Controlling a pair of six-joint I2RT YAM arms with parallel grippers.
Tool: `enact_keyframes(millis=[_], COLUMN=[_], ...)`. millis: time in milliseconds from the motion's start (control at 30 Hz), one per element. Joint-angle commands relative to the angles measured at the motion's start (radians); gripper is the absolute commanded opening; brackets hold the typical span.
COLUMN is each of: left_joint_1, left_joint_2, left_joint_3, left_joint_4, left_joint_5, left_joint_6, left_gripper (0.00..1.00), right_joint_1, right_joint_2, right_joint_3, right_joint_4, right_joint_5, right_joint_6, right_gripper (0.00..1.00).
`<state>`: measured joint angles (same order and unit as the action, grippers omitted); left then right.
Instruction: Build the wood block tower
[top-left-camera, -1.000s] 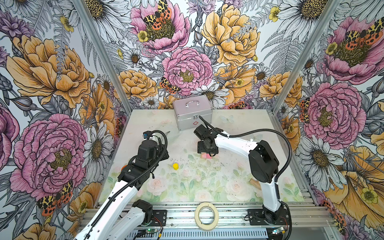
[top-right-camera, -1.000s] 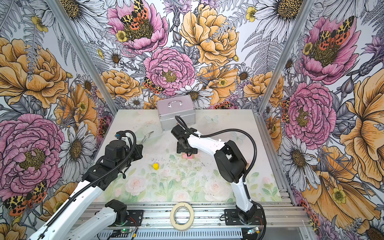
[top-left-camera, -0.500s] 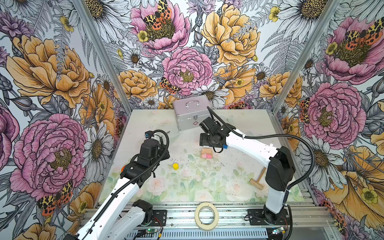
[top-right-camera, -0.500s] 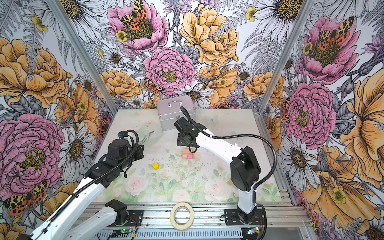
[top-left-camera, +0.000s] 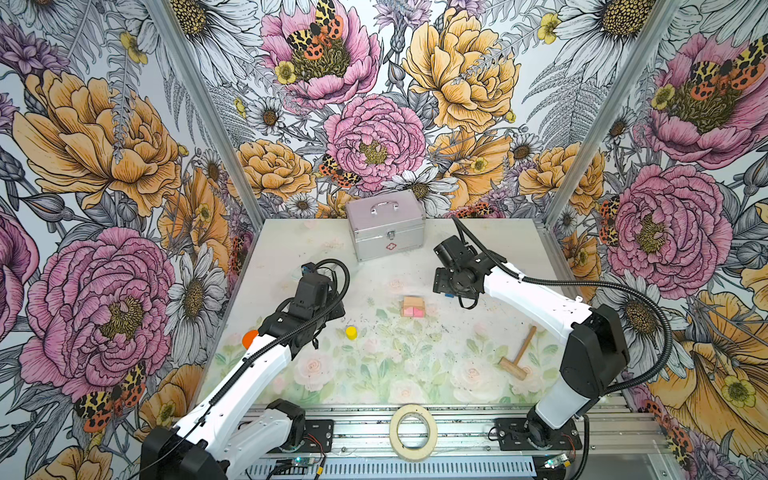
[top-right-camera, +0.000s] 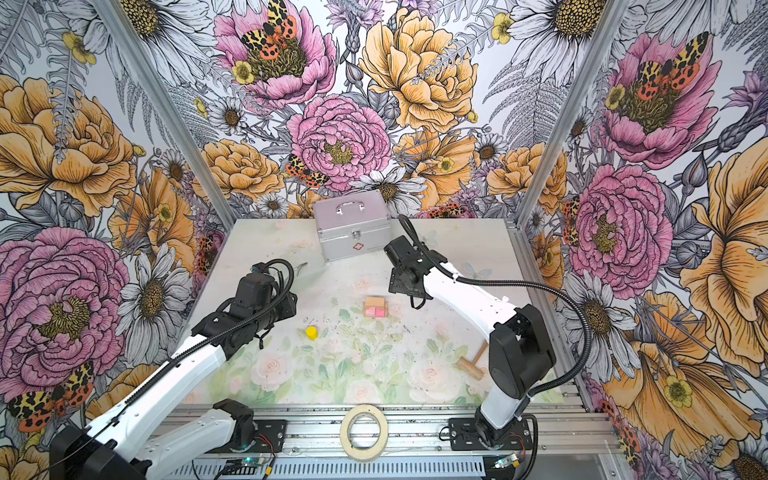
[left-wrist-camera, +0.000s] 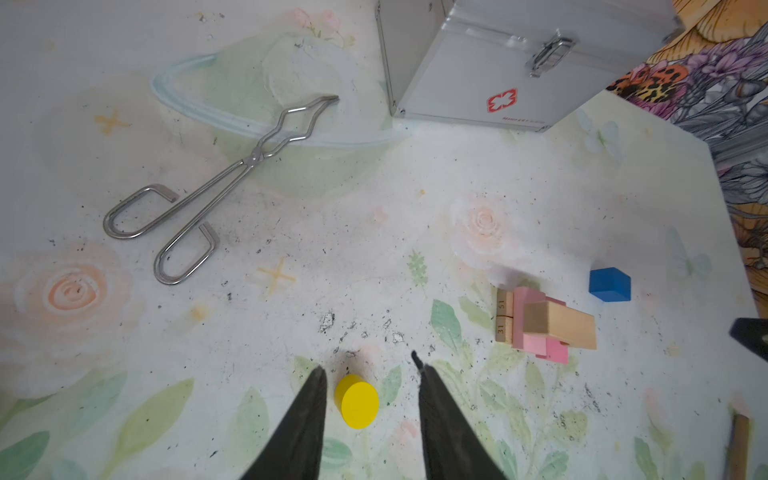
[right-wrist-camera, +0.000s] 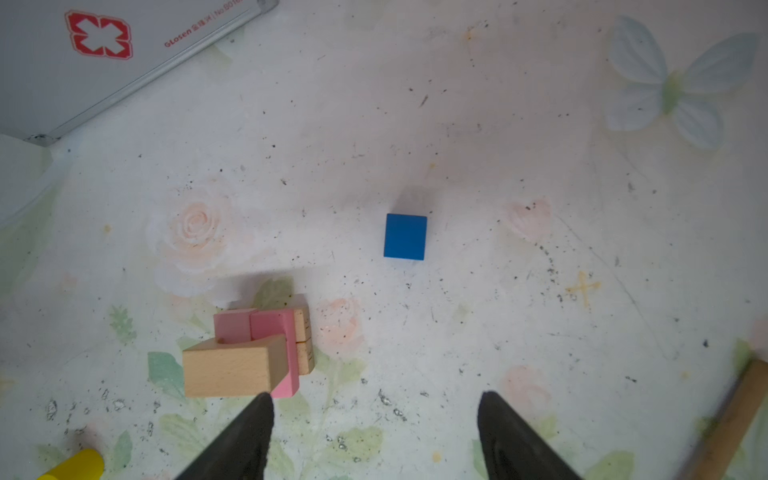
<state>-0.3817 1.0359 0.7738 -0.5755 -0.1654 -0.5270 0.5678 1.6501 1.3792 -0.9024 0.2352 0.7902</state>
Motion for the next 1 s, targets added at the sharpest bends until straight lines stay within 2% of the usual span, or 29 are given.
enact_keyframes(millis=[0, 200, 367, 567, 833, 967], left_joint_1=[0.007, -0.027, -0.089, -0.116, -0.138, -0.14], left_joint_2=[0.057, 0.217, 0.352, 0.417, 0.452, 0.477], left_joint_3=[0.027, 0.07, 0.124, 0.143, 0.143, 0.147], left_joint_4=[0.008, -0.058, -0.12, -0.159, -0.191, -0.196], left_joint_5=[-0.026, -0.027, -0.03, -0.03, -0.025, -0.021], left_joint_6=[0.024, 0.031, 0.037, 0.02, 0.003, -0.005], left_gripper=[0.46, 0.57, 0.6, 0.64, 0.65, 0.6], right_joint_1=[-0.018, -0.078, -0.115, -0.146, -0.179, -0.187], right_joint_2=[-0.048, -0.06, -0.045, -0.036, -0.056, -0.063], right_joint_3=[-0.042, -0.123, -0.171, -0.216, -0.261, -0.278], right_joint_4=[0.024, 0.11, 0.179, 0.234, 0.27, 0.28], right_joint_5=[0.029, -0.028, -0.089, -0.137, -0.167, -0.174], right_joint_6=[-0.024, -0.047, -0.063, -0.078, -0.086, -0.086], right_gripper=[0.8, 0.8, 0.8, 0.8, 0.8, 0.8])
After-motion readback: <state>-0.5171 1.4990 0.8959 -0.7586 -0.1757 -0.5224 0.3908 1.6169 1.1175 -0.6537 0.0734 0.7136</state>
